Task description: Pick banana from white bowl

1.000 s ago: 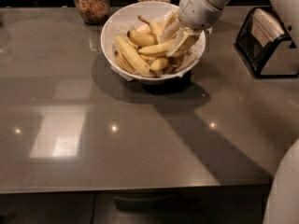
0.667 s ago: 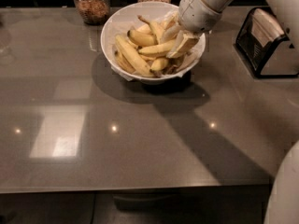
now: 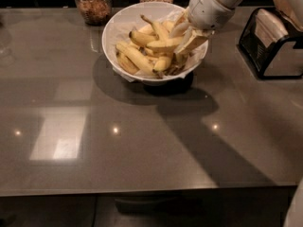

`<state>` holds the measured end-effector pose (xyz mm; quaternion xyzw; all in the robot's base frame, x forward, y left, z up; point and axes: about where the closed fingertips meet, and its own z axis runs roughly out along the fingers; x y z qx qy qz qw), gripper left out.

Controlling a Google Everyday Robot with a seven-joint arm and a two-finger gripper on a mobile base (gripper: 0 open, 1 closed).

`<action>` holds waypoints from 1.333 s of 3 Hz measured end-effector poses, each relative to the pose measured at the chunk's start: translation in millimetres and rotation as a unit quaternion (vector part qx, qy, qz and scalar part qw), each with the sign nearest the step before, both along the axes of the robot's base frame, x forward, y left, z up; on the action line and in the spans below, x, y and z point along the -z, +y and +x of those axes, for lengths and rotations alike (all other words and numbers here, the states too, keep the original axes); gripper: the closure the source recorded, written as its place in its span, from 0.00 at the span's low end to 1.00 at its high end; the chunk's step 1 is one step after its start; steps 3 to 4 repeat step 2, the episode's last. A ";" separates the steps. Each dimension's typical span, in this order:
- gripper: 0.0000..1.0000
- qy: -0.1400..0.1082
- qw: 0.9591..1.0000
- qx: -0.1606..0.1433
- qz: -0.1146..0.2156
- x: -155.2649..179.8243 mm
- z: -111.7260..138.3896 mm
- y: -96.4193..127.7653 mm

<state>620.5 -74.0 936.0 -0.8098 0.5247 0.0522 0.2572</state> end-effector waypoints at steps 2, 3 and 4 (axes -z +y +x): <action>1.00 0.026 0.994 0.083 0.066 -53.7 -39.2 -28.2; 1.00 0.026 0.994 0.083 0.066 -53.7 -39.2 -28.2; 1.00 0.026 0.994 0.083 0.066 -53.7 -39.2 -28.2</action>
Offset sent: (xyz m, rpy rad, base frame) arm -0.0771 -0.0540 0.0851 0.2063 0.1082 -0.2634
